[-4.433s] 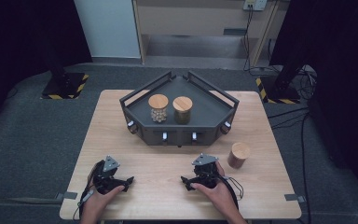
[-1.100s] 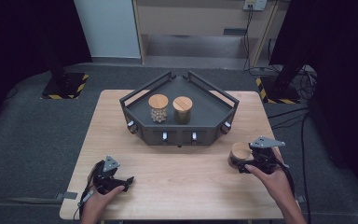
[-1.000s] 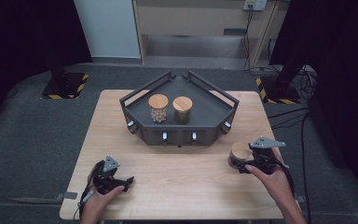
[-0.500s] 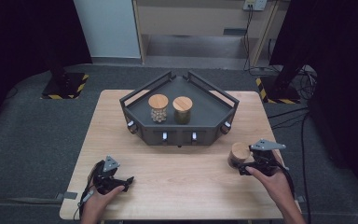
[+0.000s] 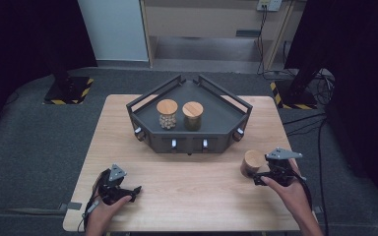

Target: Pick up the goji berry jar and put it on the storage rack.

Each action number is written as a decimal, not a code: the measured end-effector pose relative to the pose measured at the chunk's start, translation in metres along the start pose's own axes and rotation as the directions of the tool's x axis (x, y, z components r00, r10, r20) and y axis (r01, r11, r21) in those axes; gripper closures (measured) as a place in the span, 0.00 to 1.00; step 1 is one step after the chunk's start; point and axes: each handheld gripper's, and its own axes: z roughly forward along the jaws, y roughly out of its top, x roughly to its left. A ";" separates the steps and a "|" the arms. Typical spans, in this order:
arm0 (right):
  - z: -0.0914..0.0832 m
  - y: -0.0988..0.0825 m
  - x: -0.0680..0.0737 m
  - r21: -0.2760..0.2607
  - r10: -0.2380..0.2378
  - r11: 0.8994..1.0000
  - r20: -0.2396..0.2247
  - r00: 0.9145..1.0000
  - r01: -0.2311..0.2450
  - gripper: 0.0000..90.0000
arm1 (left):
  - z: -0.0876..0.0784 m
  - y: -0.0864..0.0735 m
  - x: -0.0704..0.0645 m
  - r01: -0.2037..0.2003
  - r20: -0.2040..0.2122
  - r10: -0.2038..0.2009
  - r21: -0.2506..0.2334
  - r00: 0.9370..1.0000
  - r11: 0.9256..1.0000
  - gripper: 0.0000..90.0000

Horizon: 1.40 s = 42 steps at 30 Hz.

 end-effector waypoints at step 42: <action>0.035 -0.014 -0.007 0.028 0.045 0.999 0.003 0.999 -0.045 0.16 | 0.000 0.000 0.000 0.000 0.000 0.000 -0.001 1.000 1.000 0.00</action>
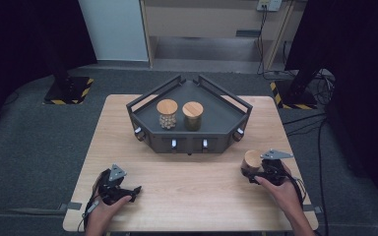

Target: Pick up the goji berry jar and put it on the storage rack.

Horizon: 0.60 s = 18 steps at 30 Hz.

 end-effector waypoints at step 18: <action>0.003 -0.008 0.005 -0.025 -0.003 1.000 0.039 0.999 0.004 0.29 | 0.000 0.000 0.000 0.000 0.000 0.000 0.000 1.000 1.000 0.00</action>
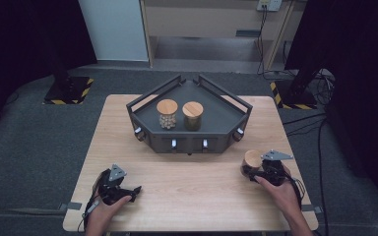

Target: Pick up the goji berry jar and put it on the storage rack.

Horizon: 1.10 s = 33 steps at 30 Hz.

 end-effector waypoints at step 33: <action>-0.013 0.036 0.010 -0.015 -0.082 0.997 -0.013 0.997 0.082 0.29 | 0.000 0.000 0.000 0.000 0.000 0.000 0.001 1.000 1.000 0.00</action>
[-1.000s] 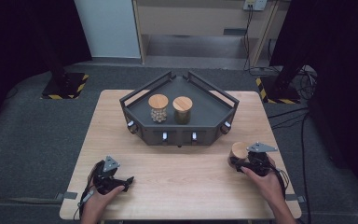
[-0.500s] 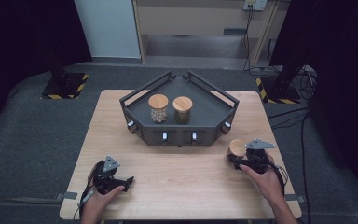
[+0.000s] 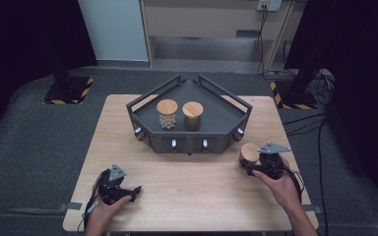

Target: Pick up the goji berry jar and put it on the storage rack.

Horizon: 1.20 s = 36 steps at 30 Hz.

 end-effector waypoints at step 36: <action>-0.025 0.057 0.006 -0.003 -0.082 0.997 -0.050 0.995 0.082 0.29 | 0.000 0.000 0.000 0.000 0.000 0.000 0.000 1.000 1.000 0.00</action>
